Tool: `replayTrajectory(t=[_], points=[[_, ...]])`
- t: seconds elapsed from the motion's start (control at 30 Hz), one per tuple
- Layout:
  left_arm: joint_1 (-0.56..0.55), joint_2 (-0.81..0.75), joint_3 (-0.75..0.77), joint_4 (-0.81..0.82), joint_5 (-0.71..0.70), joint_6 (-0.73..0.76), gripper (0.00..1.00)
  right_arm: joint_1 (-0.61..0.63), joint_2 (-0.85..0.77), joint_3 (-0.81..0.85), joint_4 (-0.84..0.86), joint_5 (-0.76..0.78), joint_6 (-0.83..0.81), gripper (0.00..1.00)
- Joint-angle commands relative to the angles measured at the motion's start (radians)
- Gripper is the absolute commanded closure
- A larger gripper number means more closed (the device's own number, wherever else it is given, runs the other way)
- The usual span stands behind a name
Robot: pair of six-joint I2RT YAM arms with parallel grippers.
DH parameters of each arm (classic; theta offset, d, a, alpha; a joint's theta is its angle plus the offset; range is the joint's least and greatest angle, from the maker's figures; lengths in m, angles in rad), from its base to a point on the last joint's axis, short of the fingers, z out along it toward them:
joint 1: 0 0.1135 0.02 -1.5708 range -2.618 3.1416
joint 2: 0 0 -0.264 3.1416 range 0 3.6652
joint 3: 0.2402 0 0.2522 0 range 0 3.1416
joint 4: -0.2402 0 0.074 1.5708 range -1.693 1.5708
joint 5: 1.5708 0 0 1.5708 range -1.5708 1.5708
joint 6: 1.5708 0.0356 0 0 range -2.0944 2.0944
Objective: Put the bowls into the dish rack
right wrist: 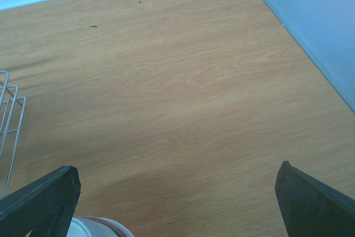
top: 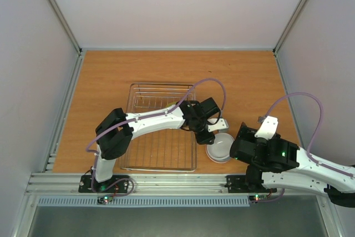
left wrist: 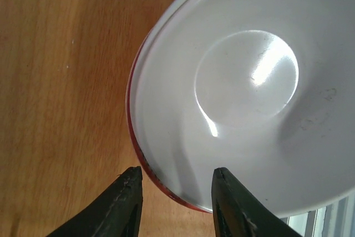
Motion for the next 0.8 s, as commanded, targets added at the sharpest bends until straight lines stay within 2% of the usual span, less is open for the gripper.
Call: replayTrajectory(t=[0.0,0.37,0.57,0.77], points=[[-0.005,0.027,0.029,0.029,-0.019,0.002,0.64,0.008,0.006,-0.007,0.013,0.016,0.015,0.03],[-0.005,0.057,0.037,0.023,-0.035,-0.003,0.61,0.008,0.017,-0.012,0.032,0.007,0.007,0.03],[-0.005,0.045,0.028,0.031,-0.124,-0.003,0.97,0.008,0.023,-0.017,0.045,0.001,0.002,0.03],[-0.005,0.025,0.017,0.042,-0.168,-0.001,0.99,0.009,0.02,-0.023,0.053,-0.003,-0.004,0.02]])
